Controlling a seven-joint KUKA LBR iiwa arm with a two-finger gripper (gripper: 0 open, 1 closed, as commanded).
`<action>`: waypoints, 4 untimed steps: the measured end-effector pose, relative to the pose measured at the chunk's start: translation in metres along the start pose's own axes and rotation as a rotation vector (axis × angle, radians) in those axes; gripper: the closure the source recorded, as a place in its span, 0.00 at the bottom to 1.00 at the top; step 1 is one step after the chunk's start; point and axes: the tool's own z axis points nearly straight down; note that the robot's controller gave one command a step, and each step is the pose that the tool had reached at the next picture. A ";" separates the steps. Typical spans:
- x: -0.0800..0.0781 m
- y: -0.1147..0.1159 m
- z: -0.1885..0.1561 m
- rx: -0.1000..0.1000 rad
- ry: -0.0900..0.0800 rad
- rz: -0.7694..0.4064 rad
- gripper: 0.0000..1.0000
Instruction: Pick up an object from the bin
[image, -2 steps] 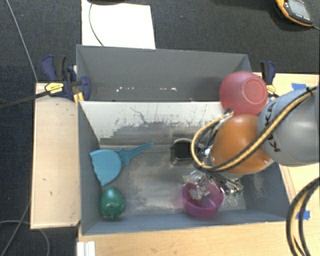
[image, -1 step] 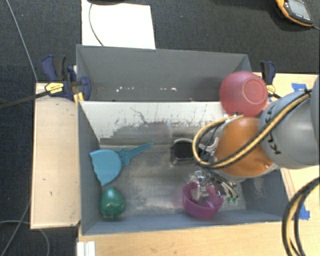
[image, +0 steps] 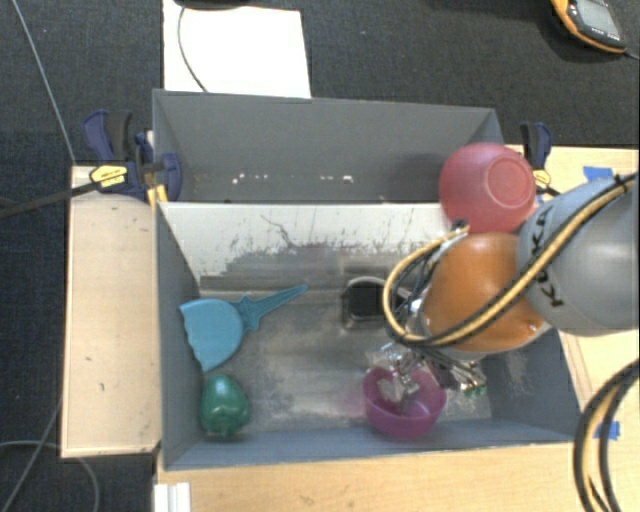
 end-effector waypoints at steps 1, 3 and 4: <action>0.008 -0.011 0.006 0.001 0.010 0.251 1.00; 0.000 -0.004 0.003 0.000 -0.005 0.020 1.00; 0.000 -0.004 0.003 0.000 -0.005 0.020 1.00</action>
Offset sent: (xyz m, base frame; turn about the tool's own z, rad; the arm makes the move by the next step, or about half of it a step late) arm 0.0001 -0.0043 -0.0035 0.0176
